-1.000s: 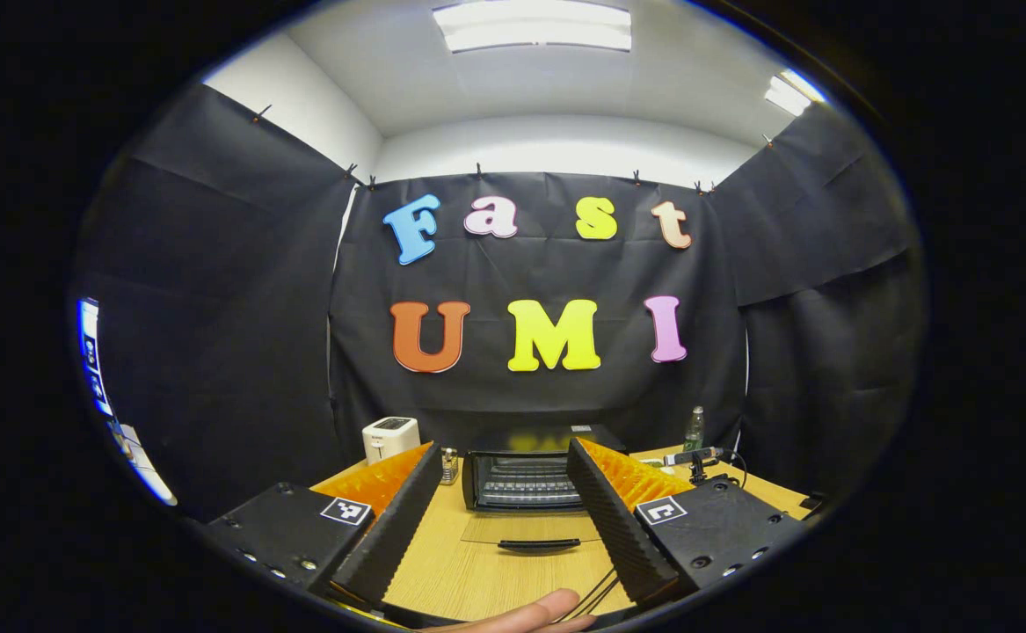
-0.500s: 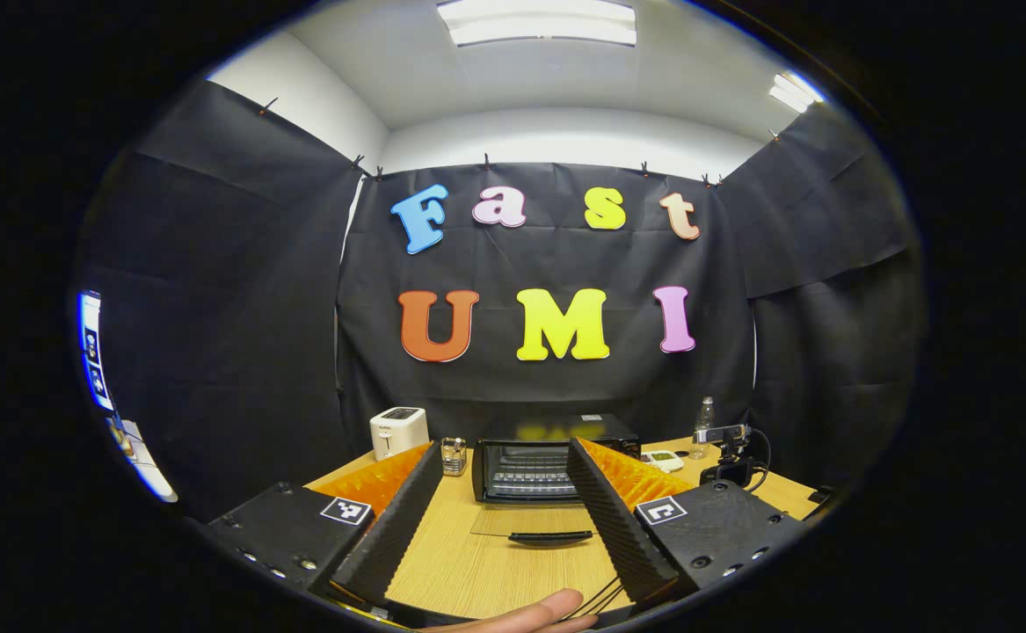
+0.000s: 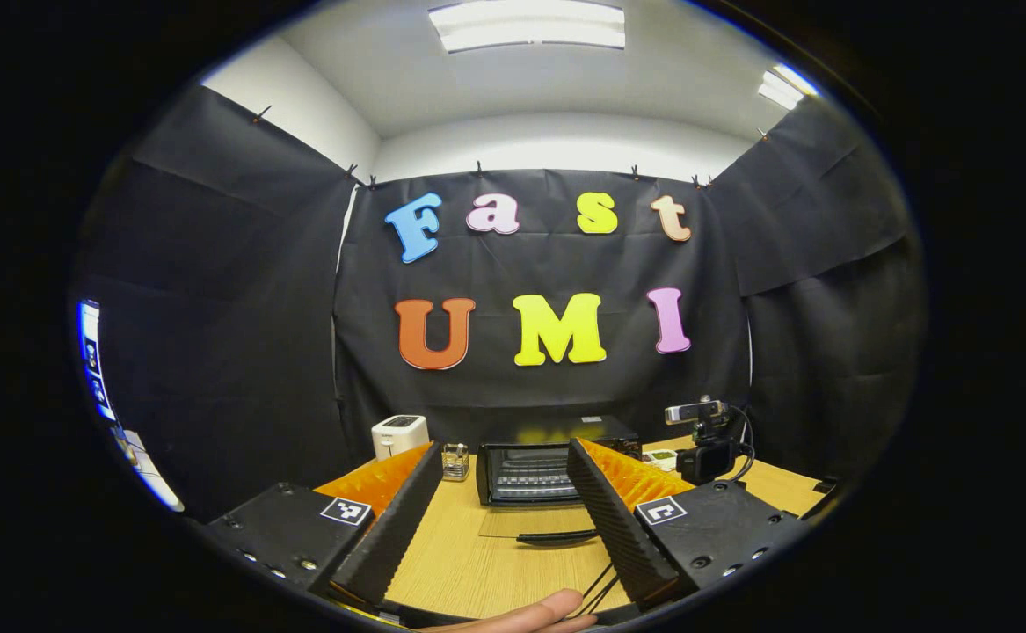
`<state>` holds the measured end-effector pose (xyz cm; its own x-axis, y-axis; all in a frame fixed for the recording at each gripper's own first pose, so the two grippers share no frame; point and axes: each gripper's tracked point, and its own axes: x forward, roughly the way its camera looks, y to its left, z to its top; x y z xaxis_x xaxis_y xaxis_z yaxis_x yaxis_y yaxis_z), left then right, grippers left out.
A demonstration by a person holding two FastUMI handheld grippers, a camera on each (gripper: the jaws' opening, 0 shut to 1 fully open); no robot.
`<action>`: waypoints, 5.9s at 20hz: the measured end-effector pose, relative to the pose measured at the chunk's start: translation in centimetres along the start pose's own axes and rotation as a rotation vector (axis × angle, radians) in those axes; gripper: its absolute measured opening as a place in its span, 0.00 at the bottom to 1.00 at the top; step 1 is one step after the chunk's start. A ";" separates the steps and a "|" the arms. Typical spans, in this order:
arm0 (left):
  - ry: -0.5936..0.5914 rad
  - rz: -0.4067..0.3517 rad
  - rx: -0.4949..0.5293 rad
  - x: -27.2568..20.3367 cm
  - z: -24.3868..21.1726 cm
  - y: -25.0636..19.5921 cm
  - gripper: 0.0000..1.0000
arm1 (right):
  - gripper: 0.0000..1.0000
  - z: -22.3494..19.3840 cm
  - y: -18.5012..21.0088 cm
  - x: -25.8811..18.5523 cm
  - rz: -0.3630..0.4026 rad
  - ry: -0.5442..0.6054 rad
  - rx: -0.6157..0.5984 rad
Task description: Open the electric oven with the left hand, put the food in, and close the electric oven.
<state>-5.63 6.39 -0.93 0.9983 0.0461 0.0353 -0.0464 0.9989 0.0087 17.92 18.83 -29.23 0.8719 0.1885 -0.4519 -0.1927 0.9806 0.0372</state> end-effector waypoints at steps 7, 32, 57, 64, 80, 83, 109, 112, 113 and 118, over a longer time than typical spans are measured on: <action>0.013 0.044 0.028 0.2 -0.1 2.4 0.94 | 0.75 2.4 7.1 5.3 0.041 -0.027 0.136; 0.139 0.143 -0.013 5.2 -5.1 8.5 0.86 | 0.75 6.9 6.7 22.1 -0.191 -0.132 0.408; 0.225 0.046 -0.008 7.0 -6.4 2.2 0.94 | 0.94 6.9 5.5 -2.0 0.078 -0.193 0.304; 0.347 -0.062 -0.059 10.6 -11.8 -1.6 0.94 | 0.95 10.7 2.4 -13.8 0.056 -0.303 0.162; 0.663 -0.153 -0.029 14.6 -28.8 -9.8 0.93 | 0.95 14.5 -9.2 -29.2 -0.146 -0.463 -0.006; 0.728 -0.156 -0.014 13.9 -31.3 -10.4 0.93 | 0.95 14.8 -10.1 -30.7 -0.149 -0.499 -0.005; 0.728 -0.113 0.005 16.5 -32.0 -10.7 0.96 | 0.95 13.1 -11.7 -30.5 -0.117 -0.521 0.062; 0.714 -0.113 0.003 16.7 -31.7 -10.8 0.96 | 0.95 13.2 -12.1 -30.6 -0.126 -0.525 0.061; 0.713 -0.113 0.005 16.7 -31.5 -10.8 0.96 | 0.95 13.1 -12.1 -30.7 -0.126 -0.526 0.062; 0.669 -0.115 0.021 17.3 -29.9 -10.6 0.96 | 0.95 13.3 -11.8 -31.2 -0.114 -0.533 0.046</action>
<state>13.18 -3.08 -30.30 0.8033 -0.0576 -0.5928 0.0675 0.9977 -0.0054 -1.04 2.08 -3.72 0.9957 0.0712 0.0590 -0.0746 0.9955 0.0587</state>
